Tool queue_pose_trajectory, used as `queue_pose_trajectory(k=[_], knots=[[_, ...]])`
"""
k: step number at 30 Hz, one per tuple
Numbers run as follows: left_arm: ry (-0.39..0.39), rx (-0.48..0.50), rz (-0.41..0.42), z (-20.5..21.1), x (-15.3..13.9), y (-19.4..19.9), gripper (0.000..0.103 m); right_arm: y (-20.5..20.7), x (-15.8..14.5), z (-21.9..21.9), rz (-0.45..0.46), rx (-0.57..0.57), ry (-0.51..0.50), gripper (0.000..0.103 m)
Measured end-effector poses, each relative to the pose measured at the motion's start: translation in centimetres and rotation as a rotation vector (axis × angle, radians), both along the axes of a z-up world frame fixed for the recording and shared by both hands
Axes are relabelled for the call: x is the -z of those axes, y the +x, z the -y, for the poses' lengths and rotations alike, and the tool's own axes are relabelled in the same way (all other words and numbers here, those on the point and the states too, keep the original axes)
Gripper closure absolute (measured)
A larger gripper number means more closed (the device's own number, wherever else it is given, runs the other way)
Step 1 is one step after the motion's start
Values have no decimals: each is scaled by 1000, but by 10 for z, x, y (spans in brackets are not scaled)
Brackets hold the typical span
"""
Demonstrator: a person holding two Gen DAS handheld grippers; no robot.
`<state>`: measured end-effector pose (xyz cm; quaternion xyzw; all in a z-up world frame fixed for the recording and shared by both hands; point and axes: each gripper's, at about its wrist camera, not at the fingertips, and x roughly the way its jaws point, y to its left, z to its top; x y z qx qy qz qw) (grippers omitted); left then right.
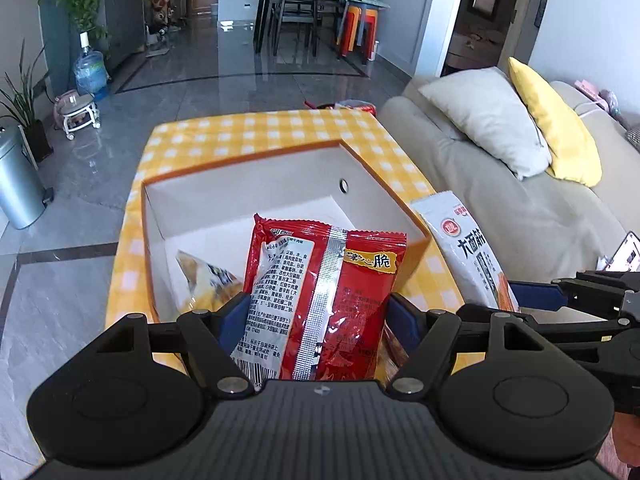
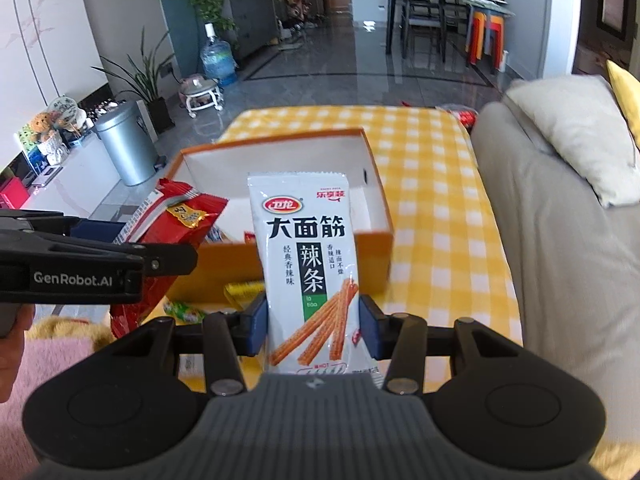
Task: Organize snacks
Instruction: 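Carry both held packets over the orange box and lower them inside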
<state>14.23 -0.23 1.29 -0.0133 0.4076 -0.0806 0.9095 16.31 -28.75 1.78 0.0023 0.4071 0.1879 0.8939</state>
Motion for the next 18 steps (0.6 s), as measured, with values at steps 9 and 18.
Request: queue_pose_trajectory(k=[9, 18], knots=[[60, -17, 30, -14, -15, 34, 19, 44, -10, -27, 56, -50, -24, 58], [78, -26, -56, -25, 2, 80, 19, 101, 3, -50, 38, -100, -97, 58]])
